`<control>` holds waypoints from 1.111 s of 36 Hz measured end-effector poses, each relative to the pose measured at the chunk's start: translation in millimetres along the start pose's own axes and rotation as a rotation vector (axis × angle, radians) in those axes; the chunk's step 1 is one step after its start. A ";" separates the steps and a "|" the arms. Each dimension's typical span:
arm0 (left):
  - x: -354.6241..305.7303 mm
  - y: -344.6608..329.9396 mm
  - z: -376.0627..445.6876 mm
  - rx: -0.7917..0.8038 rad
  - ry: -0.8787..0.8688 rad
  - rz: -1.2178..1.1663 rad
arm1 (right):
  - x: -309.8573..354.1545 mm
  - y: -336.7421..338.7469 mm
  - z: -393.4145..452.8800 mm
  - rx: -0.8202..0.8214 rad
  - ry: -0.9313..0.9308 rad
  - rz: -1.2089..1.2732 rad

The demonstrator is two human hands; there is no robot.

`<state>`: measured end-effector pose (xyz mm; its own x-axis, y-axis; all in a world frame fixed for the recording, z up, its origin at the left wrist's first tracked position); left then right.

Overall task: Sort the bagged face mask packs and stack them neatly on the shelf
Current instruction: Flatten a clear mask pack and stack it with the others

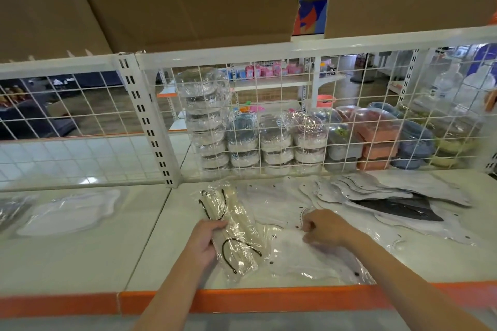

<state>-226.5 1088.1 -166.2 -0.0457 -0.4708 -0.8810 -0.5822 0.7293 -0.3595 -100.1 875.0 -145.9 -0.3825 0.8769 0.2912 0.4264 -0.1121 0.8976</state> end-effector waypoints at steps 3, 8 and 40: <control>-0.8 6.0 2.4 -0.037 -0.005 0.023 | -3.6 23.0 0.8 -0.112 -0.029 0.119; 0.8 10.2 5.2 -0.050 0.009 0.023 | -0.3 63.7 -9.5 -0.357 -0.064 0.232; 6.8 -35.0 -1.9 0.083 0.001 0.056 | -66.5 24.8 -22.1 -0.350 -0.458 -0.076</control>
<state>-208.0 1058.5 -159.0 -0.0771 -0.4290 -0.9000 -0.5096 0.7928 -0.3342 -82.2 803.6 -135.7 0.0249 0.9926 0.1187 0.0857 -0.1204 0.9890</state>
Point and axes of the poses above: each hand's wrist, its own z-axis towards the middle knuckle, its own y-axis out of the back of the hand, x = y × z, the point moved 7 cm from there along z, towards the middle knuckle, and after that the axes turned 12 degrees about -y, right-handed, at the moved point
